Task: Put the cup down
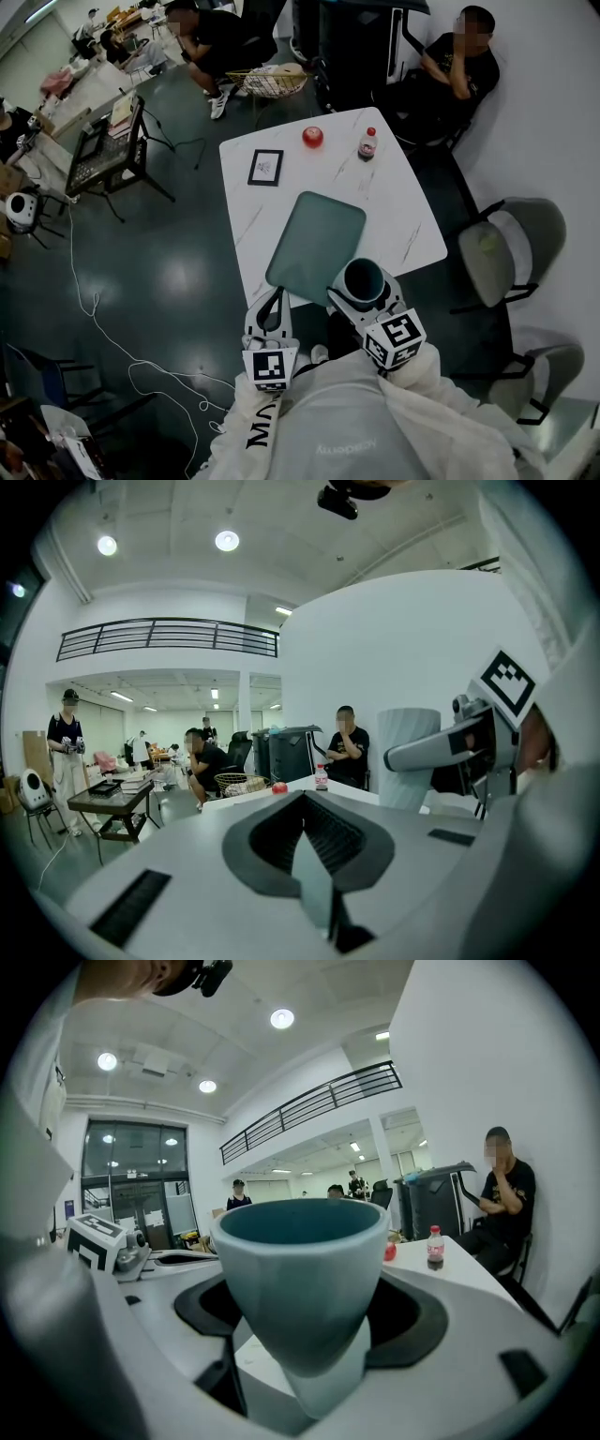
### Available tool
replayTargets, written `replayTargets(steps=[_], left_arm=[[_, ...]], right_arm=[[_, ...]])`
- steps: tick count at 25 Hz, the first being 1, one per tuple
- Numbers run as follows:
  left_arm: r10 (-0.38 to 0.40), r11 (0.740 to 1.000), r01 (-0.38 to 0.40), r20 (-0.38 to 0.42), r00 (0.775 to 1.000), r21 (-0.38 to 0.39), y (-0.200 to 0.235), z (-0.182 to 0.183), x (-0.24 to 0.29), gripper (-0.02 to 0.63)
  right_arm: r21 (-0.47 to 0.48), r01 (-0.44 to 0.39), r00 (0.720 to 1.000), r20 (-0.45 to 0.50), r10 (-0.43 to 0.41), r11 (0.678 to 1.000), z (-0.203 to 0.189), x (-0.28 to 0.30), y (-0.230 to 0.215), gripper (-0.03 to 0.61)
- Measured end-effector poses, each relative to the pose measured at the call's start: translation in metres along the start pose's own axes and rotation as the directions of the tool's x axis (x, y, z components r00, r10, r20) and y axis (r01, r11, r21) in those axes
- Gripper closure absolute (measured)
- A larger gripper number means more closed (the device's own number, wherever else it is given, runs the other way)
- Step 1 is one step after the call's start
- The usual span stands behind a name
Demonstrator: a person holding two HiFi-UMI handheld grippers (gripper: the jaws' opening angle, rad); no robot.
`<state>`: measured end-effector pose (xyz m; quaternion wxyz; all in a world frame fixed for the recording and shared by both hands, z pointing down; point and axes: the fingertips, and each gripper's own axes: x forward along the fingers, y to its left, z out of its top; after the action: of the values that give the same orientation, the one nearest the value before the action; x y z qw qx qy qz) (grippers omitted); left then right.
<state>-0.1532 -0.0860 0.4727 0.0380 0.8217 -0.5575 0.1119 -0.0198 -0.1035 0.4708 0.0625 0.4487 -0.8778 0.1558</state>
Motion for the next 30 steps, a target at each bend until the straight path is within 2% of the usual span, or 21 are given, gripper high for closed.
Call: replayTargets(steps=[15, 30], left_arm=[[0.025, 1.000, -0.026, -0.033, 0.999, -0.005, 0.024, 0.004, 0.074, 0.603], [0.083, 0.996, -0.085, -0.070, 0.994, -0.022, 0.048, 0.009, 0.146, 0.603]], right_arm=[[0.001, -0.033, 0.999, -0.018, 0.033, 0.999, 0.019, 0.066, -0.051, 0.201], [-0.008, -0.096, 0.995, -0.040, 0.096, 0.995, 0.044, 0.132, -0.099, 0.201]])
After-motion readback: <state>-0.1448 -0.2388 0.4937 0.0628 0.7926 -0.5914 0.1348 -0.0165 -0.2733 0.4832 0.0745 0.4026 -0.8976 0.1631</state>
